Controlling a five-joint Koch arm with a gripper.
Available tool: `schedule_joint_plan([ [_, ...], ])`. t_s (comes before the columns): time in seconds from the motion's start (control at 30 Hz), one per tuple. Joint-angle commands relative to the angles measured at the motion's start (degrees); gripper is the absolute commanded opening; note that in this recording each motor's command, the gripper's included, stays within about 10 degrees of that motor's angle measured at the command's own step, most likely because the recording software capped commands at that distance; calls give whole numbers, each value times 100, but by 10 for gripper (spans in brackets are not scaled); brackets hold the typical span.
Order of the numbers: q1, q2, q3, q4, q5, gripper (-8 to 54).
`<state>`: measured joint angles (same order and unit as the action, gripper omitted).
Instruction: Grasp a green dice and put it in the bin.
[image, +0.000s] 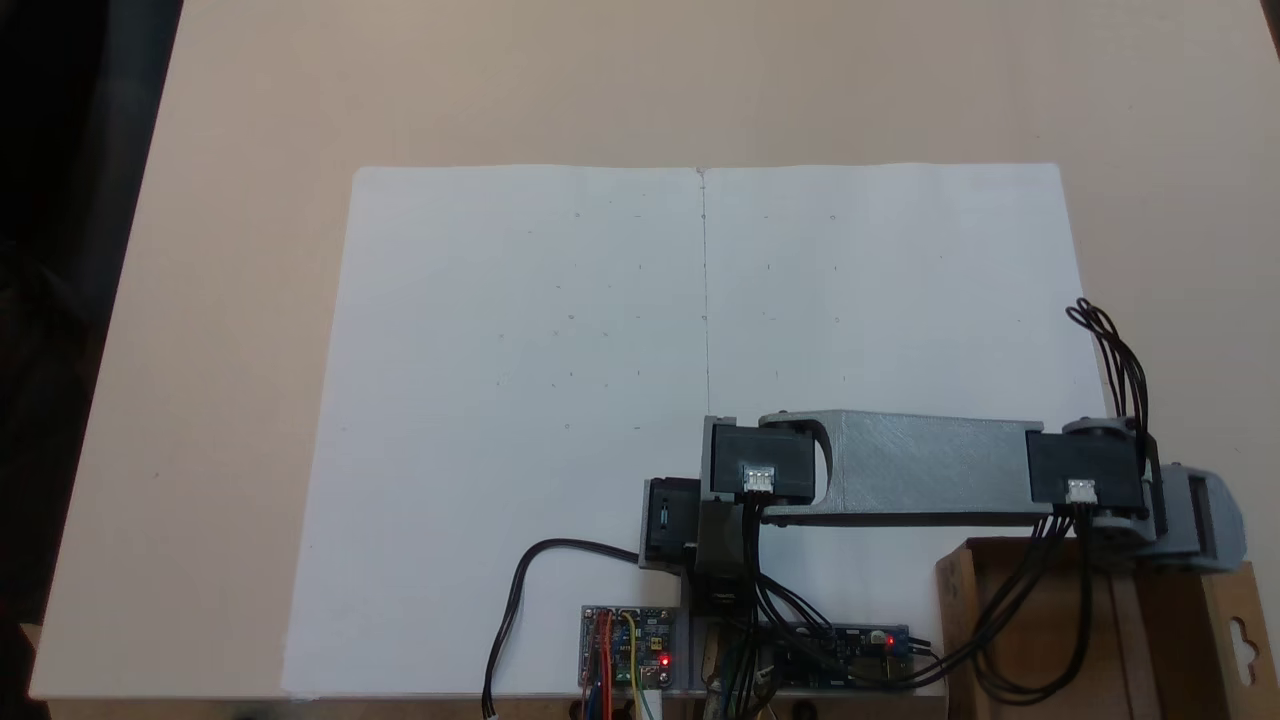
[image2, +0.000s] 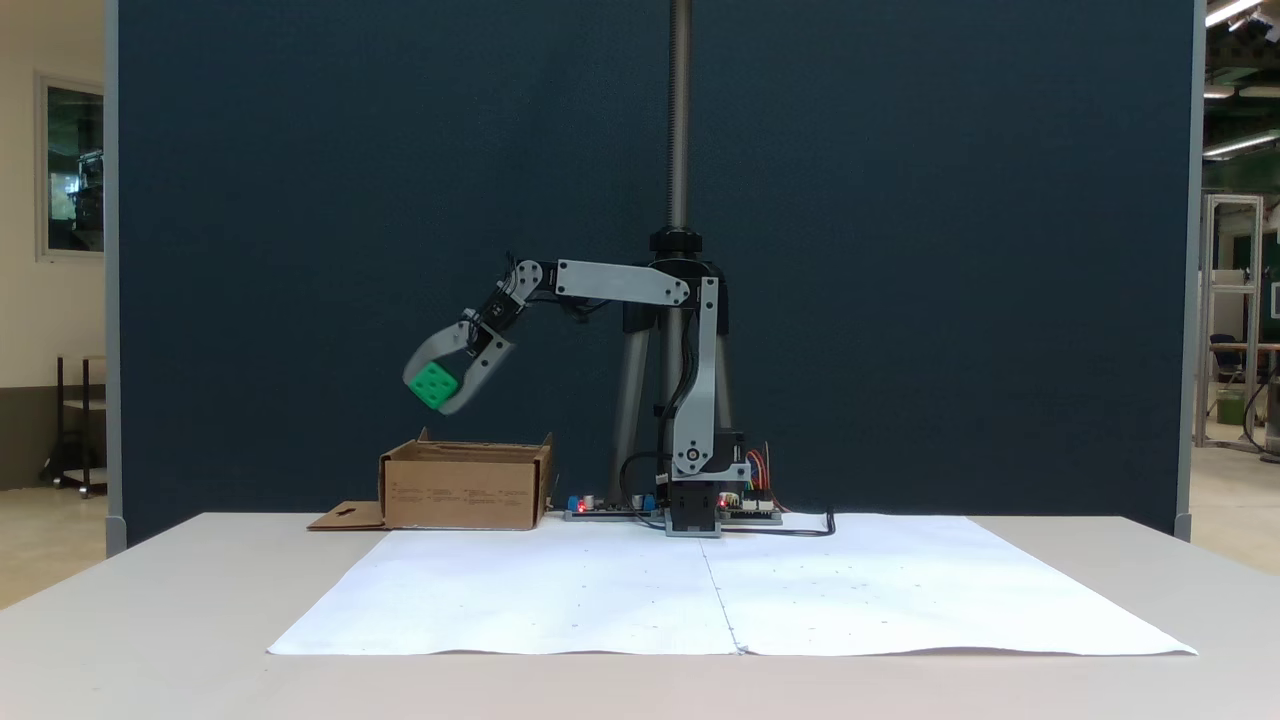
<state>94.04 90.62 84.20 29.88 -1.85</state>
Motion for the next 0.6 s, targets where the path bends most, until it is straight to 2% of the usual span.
schedule_joint_plan([
  [0.0,229,53,-404,299,439,122],
  [0.5,1002,-958,-404,729,-220,122],
  [0.53,1002,-976,-404,721,-220,141],
  [0.57,1002,-1037,-404,712,-211,259],
])
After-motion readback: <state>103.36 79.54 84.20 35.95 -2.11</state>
